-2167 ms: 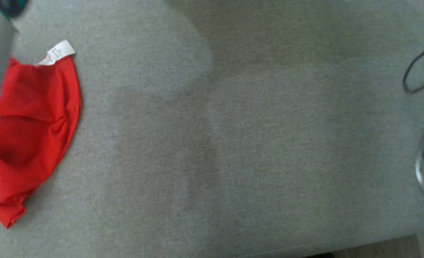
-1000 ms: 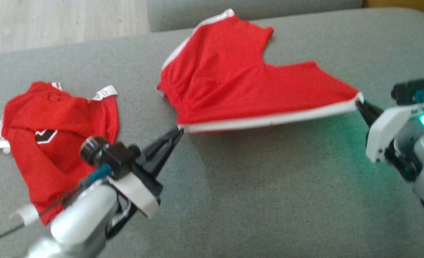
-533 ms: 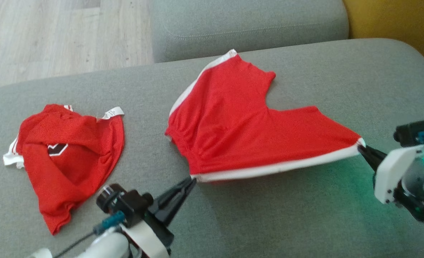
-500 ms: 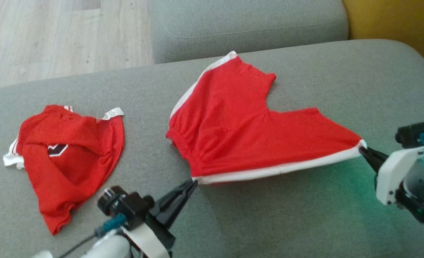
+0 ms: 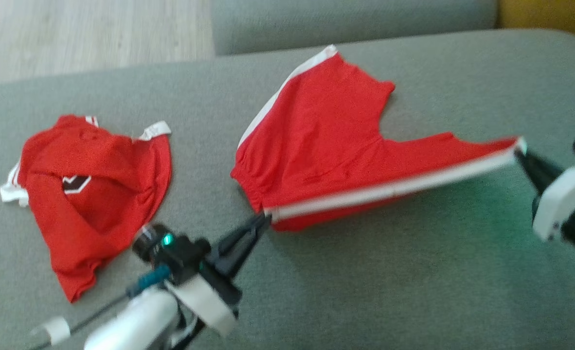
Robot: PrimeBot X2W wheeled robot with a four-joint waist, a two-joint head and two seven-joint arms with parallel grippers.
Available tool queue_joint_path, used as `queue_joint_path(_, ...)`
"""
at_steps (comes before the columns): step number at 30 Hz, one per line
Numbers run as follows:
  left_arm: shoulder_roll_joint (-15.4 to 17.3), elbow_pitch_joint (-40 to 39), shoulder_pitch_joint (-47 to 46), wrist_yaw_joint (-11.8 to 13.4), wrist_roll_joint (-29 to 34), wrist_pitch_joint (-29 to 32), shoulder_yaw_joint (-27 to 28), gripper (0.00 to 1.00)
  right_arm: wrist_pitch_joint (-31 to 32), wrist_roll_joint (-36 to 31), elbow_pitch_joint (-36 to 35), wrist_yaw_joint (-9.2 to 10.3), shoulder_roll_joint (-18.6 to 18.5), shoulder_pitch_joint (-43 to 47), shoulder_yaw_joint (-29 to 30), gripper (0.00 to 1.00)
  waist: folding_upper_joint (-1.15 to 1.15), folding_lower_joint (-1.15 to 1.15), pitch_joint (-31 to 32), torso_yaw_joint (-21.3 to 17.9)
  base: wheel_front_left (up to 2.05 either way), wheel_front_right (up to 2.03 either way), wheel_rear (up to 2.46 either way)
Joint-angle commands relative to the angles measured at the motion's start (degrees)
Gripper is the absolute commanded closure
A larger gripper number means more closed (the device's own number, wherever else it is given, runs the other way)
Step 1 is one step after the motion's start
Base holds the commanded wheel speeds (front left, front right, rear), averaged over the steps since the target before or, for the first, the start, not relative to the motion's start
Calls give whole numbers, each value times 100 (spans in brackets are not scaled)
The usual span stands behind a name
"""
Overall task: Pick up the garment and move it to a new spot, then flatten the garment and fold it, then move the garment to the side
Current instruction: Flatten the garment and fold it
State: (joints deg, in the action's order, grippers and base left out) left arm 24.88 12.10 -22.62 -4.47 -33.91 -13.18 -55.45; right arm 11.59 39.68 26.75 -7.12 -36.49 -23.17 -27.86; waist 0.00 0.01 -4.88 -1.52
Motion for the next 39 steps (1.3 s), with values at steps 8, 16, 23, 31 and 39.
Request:
queue_joint_path(8, 0, 209, -1095, -37, -119, -9, 519, 100, 379, -788, -373, -36, 170, -1206, 496, 100, 0, -1, -897, 559, 0, 0, 0)
queue_joint_path(16, -282, 637, -1727, -182, -159, 9, 468, 100, 689, -1263, -7, -36, 333, -2334, 312, 100, 0, -1, -1476, 1006, 0, 0, 0)
queue_joint_path(23, -690, 1236, -2437, -274, -198, -54, 298, 100, 784, -1535, 741, -36, 390, -3530, -137, 100, 0, -1, -2051, 1477, 0, 0, 0)
queue_joint_path(31, -1028, 1750, -2954, -299, -290, -131, -8, 100, 566, -1590, 1534, -36, 468, -4231, -540, 100, 0, -1, -2385, 1782, 0, 0, 0)
queue_joint_path(39, -1138, 2129, -3214, -301, -450, -173, -130, 0, -122, -1746, 2369, -36, 655, -4667, -513, 0, 0, -1, -2434, 1819, 0, 0, 0)
